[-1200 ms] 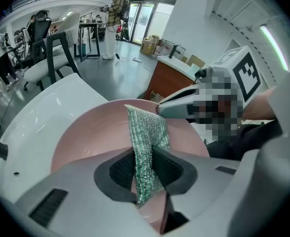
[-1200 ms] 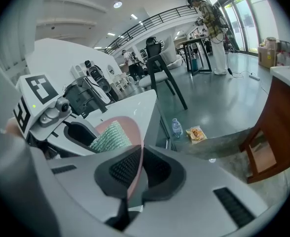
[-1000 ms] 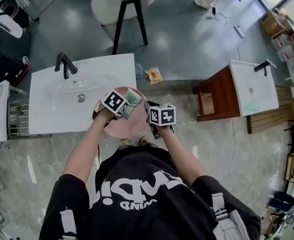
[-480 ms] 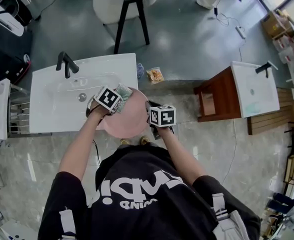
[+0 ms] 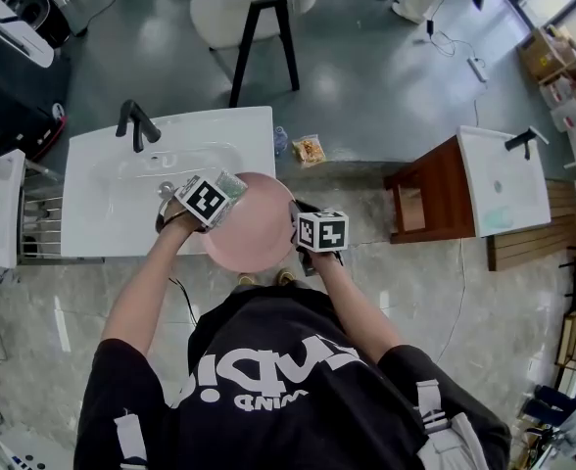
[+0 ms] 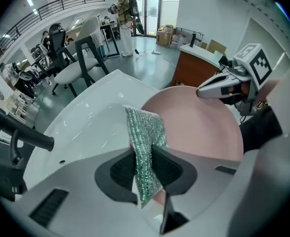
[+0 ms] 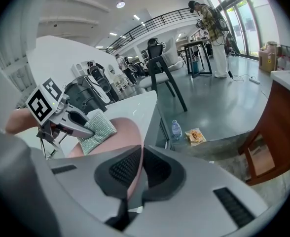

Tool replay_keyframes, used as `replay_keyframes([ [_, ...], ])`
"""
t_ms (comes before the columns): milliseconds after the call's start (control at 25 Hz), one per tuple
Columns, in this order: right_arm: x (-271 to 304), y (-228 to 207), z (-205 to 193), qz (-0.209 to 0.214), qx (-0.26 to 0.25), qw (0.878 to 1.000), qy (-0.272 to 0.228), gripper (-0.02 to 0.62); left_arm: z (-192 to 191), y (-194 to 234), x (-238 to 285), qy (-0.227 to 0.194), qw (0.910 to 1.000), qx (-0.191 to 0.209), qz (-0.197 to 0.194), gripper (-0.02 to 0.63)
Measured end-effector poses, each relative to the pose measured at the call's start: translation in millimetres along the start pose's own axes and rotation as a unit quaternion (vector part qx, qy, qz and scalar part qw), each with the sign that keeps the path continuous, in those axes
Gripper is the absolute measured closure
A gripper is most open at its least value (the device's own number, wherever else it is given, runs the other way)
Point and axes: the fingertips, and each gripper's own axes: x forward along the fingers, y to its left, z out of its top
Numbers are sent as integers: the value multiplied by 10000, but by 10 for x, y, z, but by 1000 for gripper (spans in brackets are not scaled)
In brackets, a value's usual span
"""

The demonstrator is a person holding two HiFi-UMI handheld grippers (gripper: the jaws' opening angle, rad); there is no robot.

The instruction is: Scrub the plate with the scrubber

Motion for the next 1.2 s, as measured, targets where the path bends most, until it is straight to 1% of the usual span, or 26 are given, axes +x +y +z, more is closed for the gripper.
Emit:
replay_keyframes([
  [200,4,2,4,-16,31,10000,-20,569,-140,-96,-97,209,9993,288,-66,509],
  [320,16,3,-12,-9,97,10000,-20,569,-232,-182,-140,316,9985,409,-179,511],
  [600,2,-7,-5,-89,163,9998,-52,568,-383,-540,-217,394,9945,602,-758,511],
  [880,22,1,-8,-73,262,9996,-49,568,-237,-920,-278,185,9881,950,-1192,511],
  [1040,6,-12,3,-109,291,9995,-67,568,-188,-1096,-260,169,9854,1017,-1355,511],
  [1200,8,-7,-7,-117,355,9993,-59,568,-58,-1259,-245,30,9825,1155,-1460,511],
])
